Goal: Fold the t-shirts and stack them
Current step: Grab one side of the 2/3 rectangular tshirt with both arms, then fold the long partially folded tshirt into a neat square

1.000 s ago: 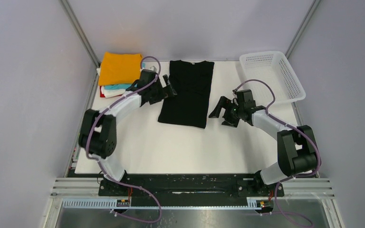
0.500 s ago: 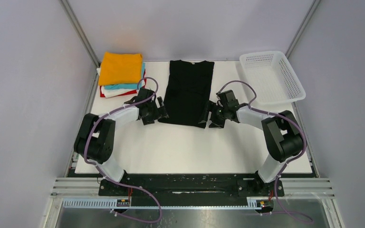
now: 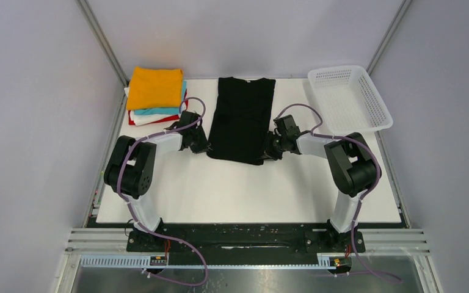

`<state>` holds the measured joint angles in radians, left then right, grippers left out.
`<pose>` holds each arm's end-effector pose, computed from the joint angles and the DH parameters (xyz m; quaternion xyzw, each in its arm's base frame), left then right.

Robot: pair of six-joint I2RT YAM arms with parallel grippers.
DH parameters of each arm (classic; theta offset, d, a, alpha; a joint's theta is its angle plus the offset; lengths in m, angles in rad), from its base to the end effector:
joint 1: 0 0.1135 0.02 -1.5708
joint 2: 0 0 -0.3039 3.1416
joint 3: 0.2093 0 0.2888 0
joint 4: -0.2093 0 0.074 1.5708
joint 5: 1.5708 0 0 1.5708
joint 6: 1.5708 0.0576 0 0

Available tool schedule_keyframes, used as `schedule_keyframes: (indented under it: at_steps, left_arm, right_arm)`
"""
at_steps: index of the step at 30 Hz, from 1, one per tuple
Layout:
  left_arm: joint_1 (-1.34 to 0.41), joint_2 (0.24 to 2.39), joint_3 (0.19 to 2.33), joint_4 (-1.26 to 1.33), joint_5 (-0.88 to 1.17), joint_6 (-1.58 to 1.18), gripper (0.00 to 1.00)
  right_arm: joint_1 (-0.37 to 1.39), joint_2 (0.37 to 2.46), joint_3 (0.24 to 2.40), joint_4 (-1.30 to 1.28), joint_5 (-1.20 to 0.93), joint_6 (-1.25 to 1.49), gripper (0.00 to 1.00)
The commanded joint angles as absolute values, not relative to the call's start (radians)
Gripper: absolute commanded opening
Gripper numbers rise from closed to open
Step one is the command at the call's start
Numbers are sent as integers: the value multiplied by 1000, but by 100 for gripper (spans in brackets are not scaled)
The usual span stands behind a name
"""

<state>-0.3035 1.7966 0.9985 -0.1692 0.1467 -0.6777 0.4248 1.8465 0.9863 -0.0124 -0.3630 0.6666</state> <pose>0.3816 -0.1283 0.1415 -0.1557 0.9397 -0.2014 0.2285 0.3694 0.1895 0.1330 0.0502 0.9249 0.3196 0.1995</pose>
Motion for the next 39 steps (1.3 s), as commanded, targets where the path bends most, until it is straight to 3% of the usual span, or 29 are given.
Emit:
schedule_keyframes:
  at_steps: [1, 2, 3, 9, 14, 21, 25, 31, 39]
  left_arm:
    - [-300, 1821, 986, -190, 136, -666, 0]
    - [-300, 1800, 970, -191, 130, -669, 0]
    - [-300, 1773, 942, -191, 119, -676, 0]
    - [-322, 1526, 657, -159, 119, -759, 0]
    - [-451, 1202, 435, -240, 122, -868, 0]
    - [-701, 596, 405, -421, 20, -941, 0]
    - [-745, 413, 438, -390, -33, -906, 0]
    - [-746, 440, 520, -305, -74, -845, 0]
    - [-744, 665, 703, -358, -367, -821, 0]
  right_arm:
    - [438, 1884, 1005, -51, -349, 636, 15]
    - [439, 1872, 997, -61, -359, 632, 2]
    - [439, 1854, 981, -71, -364, 629, 0]
    - [463, 1630, 766, -129, -448, 613, 0]
    - [535, 1373, 579, -245, -529, 597, 0]
    - [598, 996, 580, -558, -681, 518, 0]
    - [598, 860, 640, -646, -707, 499, 0]
    - [594, 837, 721, -630, -676, 522, 0]
    - [464, 949, 812, -616, -662, 490, 0]
